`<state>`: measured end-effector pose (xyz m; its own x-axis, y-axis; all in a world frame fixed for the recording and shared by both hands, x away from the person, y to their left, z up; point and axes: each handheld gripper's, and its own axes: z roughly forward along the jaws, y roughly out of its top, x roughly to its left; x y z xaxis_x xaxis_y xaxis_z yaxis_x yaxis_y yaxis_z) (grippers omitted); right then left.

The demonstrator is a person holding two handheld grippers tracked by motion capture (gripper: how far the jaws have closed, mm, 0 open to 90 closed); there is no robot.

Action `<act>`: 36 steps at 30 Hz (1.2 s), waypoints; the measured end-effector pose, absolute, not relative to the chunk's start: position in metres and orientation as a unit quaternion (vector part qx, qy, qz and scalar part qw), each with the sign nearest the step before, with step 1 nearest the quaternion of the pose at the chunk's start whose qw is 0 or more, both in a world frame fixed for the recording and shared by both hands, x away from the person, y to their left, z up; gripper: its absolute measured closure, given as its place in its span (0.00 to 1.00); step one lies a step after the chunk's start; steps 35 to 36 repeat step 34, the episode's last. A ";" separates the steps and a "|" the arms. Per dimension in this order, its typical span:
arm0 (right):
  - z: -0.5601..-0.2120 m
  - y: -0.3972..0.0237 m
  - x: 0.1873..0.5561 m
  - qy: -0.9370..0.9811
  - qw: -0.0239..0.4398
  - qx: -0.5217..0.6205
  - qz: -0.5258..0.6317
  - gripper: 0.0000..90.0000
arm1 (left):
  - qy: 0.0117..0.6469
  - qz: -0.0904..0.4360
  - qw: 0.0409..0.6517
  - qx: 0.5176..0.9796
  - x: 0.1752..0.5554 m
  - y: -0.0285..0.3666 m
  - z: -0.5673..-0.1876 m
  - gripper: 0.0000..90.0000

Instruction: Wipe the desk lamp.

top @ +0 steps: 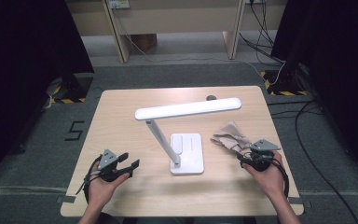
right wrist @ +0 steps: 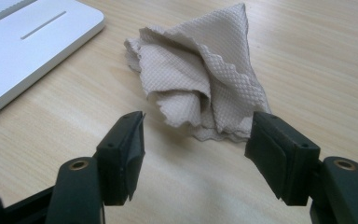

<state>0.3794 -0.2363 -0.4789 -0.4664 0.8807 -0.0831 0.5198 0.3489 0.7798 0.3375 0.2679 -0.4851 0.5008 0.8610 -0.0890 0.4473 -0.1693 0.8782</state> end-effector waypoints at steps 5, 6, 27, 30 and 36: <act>-0.480 -0.243 0.369 0.773 0.262 0.452 0.360 0.44 | 0.456 0.226 0.460 0.728 0.335 0.274 -0.489 0.45; -0.481 -0.245 0.367 0.771 0.262 0.453 0.362 0.44 | 0.458 0.227 0.458 0.727 0.335 0.275 -0.490 0.45; -0.496 -0.281 0.332 0.704 0.316 0.497 0.395 0.54 | 0.461 0.257 0.434 0.730 0.338 0.280 -0.513 0.46; -0.497 -0.279 0.334 0.706 0.311 0.495 0.400 0.54 | 0.454 0.258 0.435 0.733 0.338 0.279 -0.513 0.45; -0.499 -0.276 0.334 0.709 0.315 0.484 0.404 0.51 | 0.452 0.253 0.435 0.736 0.337 0.279 -0.515 0.45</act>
